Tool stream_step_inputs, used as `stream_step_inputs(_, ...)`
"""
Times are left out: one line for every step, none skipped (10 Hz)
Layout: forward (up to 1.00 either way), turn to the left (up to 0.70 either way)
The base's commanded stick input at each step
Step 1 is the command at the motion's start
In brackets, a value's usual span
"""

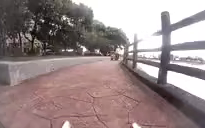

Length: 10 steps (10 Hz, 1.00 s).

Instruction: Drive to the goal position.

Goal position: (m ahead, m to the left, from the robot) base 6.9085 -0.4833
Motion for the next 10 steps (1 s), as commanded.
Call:
stream_step_inputs(0.7,-0.31)
stream_step_inputs(0.7,-0.32)
stream_step_inputs(0.7,-0.32)
stream_step_inputs(0.7,-0.26)
stream_step_inputs(0.7,-0.13)
stream_step_inputs(0.7,0.0)
stream_step_inputs(0.7,0.0)
stream_step_inputs(0.7,0.0)
stream_step_inputs(0.7,0.0)
stream_step_inputs(0.7,0.0)
